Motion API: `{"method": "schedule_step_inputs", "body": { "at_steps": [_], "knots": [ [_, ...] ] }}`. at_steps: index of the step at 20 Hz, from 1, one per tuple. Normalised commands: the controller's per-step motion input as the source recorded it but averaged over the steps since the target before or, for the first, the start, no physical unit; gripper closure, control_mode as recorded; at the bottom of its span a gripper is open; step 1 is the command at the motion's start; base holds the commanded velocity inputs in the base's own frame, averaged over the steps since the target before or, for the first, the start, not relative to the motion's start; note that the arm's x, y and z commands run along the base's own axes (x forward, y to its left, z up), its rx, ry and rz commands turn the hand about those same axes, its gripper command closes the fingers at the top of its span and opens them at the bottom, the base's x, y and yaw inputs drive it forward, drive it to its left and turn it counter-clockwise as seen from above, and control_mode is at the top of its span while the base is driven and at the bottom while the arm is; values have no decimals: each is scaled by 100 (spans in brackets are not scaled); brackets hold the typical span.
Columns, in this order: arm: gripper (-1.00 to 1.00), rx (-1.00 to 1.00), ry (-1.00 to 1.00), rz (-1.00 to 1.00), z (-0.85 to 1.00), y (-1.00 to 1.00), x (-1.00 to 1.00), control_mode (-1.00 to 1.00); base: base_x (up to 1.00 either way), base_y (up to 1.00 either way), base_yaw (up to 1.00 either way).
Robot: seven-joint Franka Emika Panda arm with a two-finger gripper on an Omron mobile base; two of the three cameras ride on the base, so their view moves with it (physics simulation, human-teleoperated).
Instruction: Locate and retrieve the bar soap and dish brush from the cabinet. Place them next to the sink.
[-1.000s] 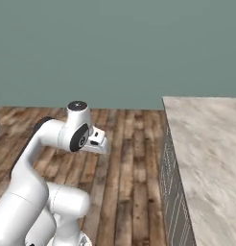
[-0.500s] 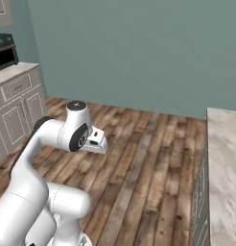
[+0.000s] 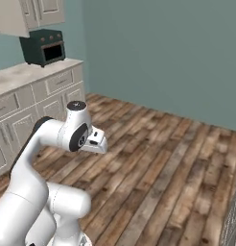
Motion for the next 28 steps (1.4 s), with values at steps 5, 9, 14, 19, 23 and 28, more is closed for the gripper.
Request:
{"method": "schedule_step_inputs", "body": {
  "at_steps": [5,9,14,19,23,28],
  "knots": [
    [-100,0,0,0,0,0,0,100,42,1,38],
    [-100,0,0,0,0,0,0,100,81,0,26],
    [-100,0,0,0,0,0,0,100,74,4,25],
    [-100,0,0,0,0,0,0,100,87,2,24],
    [-100,0,0,0,0,0,0,100,95,0,26],
    [-100,0,0,0,0,0,0,100,83,0,32]
  ]
}}
